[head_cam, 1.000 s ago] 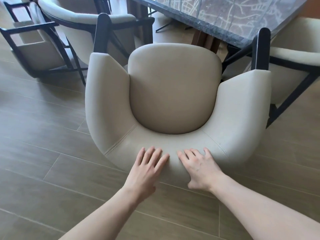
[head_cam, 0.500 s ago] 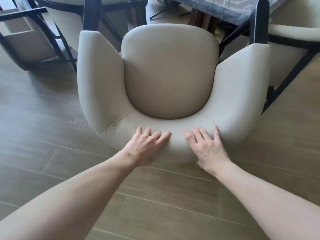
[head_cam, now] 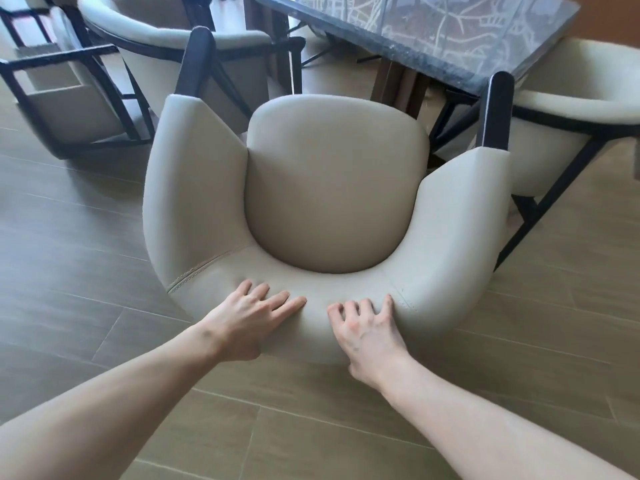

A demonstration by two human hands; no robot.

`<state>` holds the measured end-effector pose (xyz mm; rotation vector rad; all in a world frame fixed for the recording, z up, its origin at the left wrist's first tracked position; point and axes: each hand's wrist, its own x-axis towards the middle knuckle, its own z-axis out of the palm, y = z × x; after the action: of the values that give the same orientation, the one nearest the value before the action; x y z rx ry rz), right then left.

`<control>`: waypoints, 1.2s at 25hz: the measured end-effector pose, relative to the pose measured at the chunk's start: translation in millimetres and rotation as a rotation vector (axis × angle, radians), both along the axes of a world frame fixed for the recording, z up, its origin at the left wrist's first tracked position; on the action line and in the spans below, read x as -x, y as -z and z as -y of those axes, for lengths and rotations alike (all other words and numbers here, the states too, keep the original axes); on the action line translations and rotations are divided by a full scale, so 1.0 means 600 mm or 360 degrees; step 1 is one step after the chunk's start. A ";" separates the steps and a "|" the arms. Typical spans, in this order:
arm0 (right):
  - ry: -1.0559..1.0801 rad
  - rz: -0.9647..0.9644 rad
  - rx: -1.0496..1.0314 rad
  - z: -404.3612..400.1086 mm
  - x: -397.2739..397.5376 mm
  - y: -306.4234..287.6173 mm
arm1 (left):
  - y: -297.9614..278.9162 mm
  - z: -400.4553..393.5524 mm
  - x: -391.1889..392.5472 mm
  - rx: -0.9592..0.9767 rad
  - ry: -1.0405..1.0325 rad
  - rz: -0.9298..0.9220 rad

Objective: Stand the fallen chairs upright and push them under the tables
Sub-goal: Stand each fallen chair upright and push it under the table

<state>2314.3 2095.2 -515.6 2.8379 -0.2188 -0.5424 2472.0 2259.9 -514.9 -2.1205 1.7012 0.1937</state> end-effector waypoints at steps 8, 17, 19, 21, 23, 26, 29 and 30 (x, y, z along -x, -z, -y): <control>0.0012 -0.0059 -0.0189 -0.143 -0.084 -0.065 | -0.066 -0.115 -0.111 -0.0111 0.0148 -0.0039; 0.0225 0.0090 -0.0176 -0.063 -0.164 -0.131 | -0.131 -0.021 -0.217 0.0031 0.0074 -0.0194; 0.0301 0.0110 -0.0162 -0.042 -0.180 -0.134 | -0.137 0.004 -0.228 0.0090 0.0004 -0.0203; 0.0383 0.0148 -0.0179 -0.030 -0.191 -0.134 | -0.139 0.019 -0.228 0.0141 -0.0068 -0.0163; 0.0429 0.0209 -0.0184 -0.019 -0.196 -0.129 | -0.132 0.026 -0.218 0.0205 -0.0176 -0.0059; 0.0467 0.0296 -0.0202 -0.009 -0.201 -0.126 | -0.128 0.033 -0.200 0.0241 -0.0452 0.0031; 0.0506 0.0339 -0.0197 0.007 -0.210 -0.129 | -0.130 0.052 -0.205 0.0259 -0.0503 0.0022; 0.0516 0.0354 -0.0201 0.014 -0.214 -0.130 | -0.132 0.060 -0.212 0.0258 -0.0484 0.0022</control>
<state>2442.9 2086.9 -437.9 3.0014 -0.7183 -0.3067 2599.0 2223.7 -435.8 -2.4888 1.4212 0.1309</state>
